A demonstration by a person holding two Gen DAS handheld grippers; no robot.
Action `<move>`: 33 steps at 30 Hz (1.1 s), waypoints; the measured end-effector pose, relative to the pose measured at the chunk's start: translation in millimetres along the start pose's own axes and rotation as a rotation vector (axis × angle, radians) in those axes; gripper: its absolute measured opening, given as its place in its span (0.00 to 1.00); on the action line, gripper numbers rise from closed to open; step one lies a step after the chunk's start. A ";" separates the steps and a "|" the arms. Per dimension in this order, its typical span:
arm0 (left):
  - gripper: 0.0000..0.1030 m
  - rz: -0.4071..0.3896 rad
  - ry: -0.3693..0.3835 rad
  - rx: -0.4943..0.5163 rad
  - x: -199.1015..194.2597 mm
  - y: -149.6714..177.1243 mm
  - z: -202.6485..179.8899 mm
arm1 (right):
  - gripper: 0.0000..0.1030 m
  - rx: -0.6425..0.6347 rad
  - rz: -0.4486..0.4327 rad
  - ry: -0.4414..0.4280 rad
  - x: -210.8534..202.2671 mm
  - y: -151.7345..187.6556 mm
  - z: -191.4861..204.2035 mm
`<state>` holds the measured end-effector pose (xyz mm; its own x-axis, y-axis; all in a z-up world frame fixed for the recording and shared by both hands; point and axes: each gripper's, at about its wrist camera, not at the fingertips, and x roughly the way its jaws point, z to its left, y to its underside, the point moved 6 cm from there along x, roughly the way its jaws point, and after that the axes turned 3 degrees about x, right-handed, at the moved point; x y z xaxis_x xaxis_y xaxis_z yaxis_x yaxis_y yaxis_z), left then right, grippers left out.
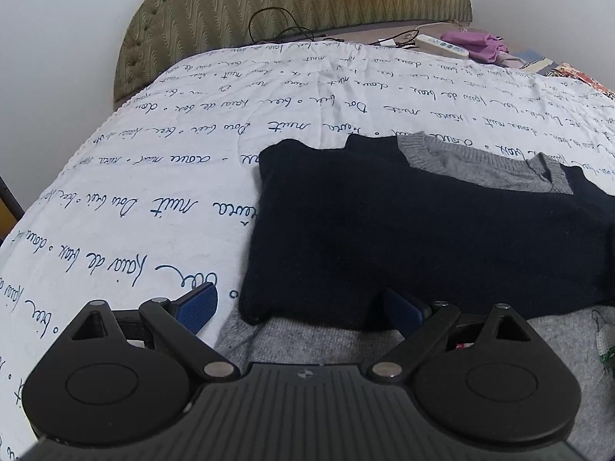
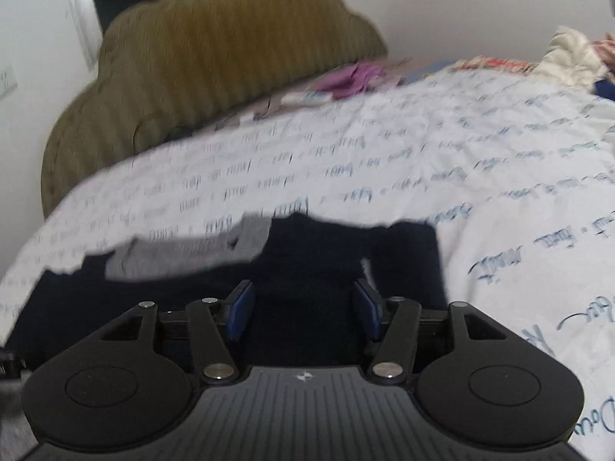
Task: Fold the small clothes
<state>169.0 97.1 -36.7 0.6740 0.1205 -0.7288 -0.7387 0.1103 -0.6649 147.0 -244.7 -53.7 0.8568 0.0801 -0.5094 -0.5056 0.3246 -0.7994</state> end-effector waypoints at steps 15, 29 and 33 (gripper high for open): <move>0.92 -0.004 0.003 -0.008 -4.5 3.1 -1.7 | 0.84 -0.278 0.034 0.021 -12.7 17.0 34.5; 0.92 -0.030 0.056 0.006 -47.3 33.7 -10.9 | 0.86 -0.205 0.113 -0.002 -44.2 44.2 35.0; 0.92 -0.031 0.060 0.026 -57.6 46.8 -15.8 | 0.87 -0.194 0.138 -0.018 -54.0 61.0 35.8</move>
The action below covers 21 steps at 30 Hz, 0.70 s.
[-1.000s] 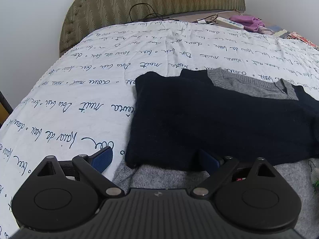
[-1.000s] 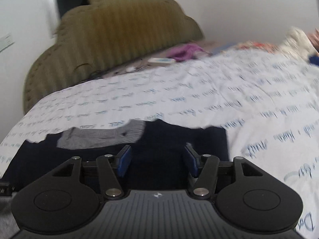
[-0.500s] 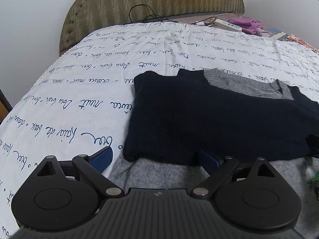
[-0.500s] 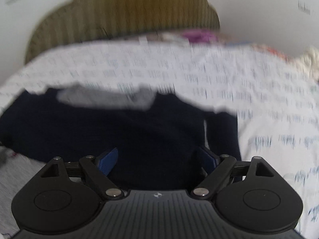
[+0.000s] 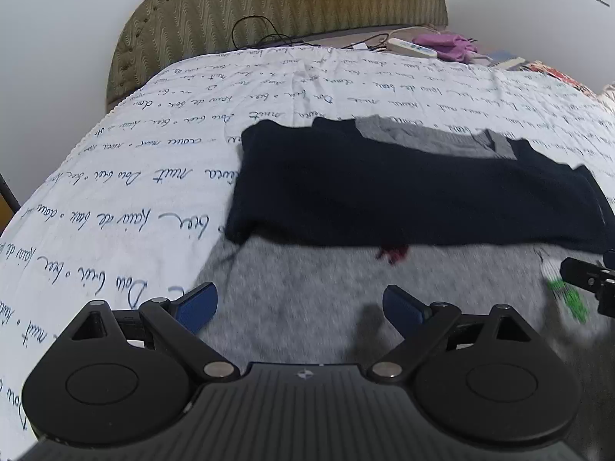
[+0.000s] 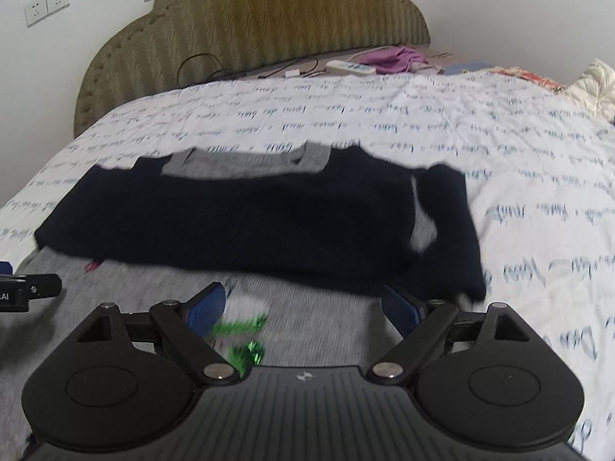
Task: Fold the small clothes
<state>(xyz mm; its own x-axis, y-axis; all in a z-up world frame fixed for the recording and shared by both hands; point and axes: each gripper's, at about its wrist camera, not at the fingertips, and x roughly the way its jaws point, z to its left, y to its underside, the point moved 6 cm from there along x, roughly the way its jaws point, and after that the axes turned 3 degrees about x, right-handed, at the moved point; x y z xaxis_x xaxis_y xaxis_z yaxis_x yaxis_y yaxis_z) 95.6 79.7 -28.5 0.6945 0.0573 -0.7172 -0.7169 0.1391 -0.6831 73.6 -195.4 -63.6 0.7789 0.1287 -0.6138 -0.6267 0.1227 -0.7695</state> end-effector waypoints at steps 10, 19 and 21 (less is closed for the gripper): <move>0.92 0.013 0.007 -0.003 -11.7 25.3 -6.5 | 0.95 -0.011 0.011 0.008 -15.1 25.1 8.8; 0.93 0.011 0.004 -0.006 -15.2 33.7 -10.7 | 1.00 -0.023 0.032 0.020 -16.1 37.0 13.7; 0.93 0.008 0.002 -0.005 -15.6 35.4 -11.4 | 1.00 -0.022 0.035 0.023 -15.6 39.0 14.5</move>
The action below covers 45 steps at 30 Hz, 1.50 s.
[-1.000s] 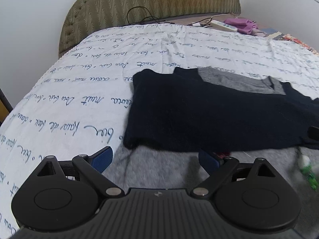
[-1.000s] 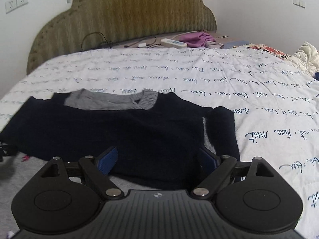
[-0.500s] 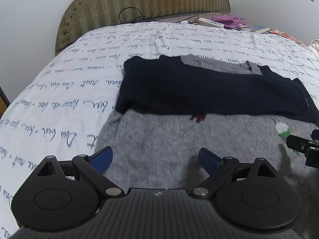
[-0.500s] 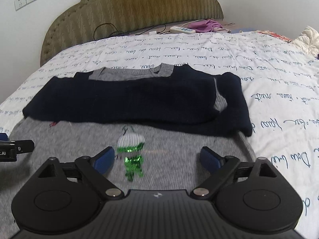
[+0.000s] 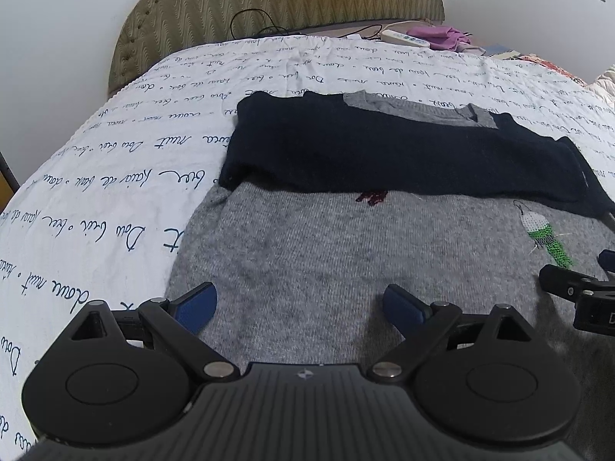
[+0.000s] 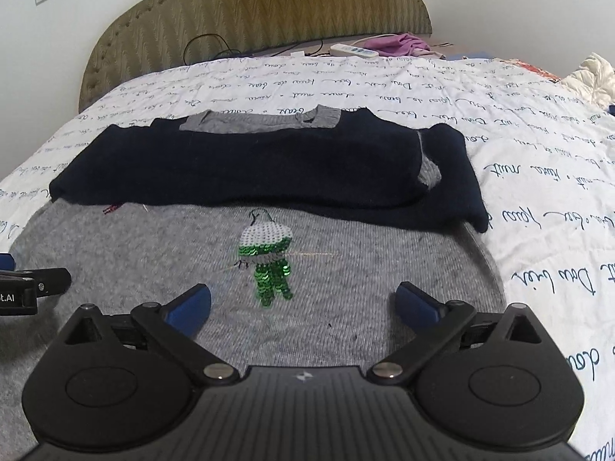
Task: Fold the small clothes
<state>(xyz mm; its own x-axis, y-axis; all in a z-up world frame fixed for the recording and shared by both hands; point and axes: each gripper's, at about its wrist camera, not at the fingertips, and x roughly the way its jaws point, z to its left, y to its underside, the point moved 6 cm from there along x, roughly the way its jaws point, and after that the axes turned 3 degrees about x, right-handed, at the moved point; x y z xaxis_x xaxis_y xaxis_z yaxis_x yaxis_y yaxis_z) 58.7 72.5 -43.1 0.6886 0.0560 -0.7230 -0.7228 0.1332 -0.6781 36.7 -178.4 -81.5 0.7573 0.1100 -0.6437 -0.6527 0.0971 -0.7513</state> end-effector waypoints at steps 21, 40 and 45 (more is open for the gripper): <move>0.94 -0.009 -0.001 -0.003 -12.2 12.1 -2.4 | 1.00 0.004 0.006 0.016 -28.6 16.9 -1.1; 0.95 -0.016 -0.002 0.014 -30.7 29.6 -5.3 | 1.00 0.004 0.015 -0.016 -53.0 37.4 -2.0; 0.95 -0.016 -0.003 0.017 -33.1 33.4 -6.2 | 1.00 -0.026 0.016 -0.018 -56.8 42.4 4.2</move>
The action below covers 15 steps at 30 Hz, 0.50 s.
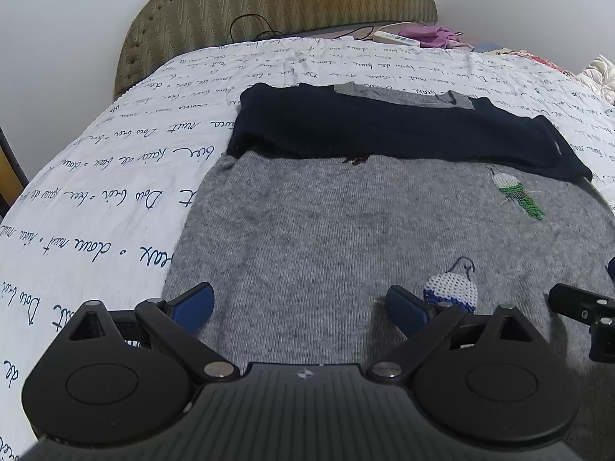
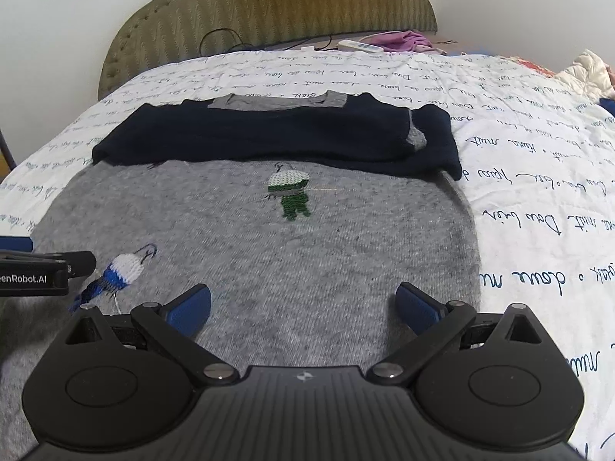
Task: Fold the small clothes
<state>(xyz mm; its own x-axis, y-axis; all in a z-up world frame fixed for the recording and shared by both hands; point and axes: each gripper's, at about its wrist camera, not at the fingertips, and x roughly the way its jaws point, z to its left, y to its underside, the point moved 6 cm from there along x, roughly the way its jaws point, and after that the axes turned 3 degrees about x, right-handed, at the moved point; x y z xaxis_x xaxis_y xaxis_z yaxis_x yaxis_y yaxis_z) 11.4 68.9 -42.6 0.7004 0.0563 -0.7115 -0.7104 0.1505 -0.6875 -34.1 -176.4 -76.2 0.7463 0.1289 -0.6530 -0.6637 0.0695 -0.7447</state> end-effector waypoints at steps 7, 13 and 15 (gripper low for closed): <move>0.95 -0.002 0.000 0.004 -4.2 5.7 -0.8 | 1.00 -0.020 0.004 -0.005 -4.6 5.9 4.7; 0.95 -0.006 0.005 0.006 -13.6 13.7 -1.5 | 1.00 -0.013 0.010 -0.062 -12.1 11.0 8.4; 0.95 -0.008 0.008 0.005 -17.1 15.9 -0.8 | 1.00 -0.009 0.010 -0.077 -15.5 12.5 9.8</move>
<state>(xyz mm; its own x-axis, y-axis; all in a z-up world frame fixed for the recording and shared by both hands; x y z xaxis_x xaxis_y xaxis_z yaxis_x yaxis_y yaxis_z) -12.0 69.6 -41.5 0.7057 0.0473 -0.7070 -0.7043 0.1558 -0.6926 -54.4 -167.8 -74.0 0.7333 0.2051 -0.6482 -0.6704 0.0594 -0.7396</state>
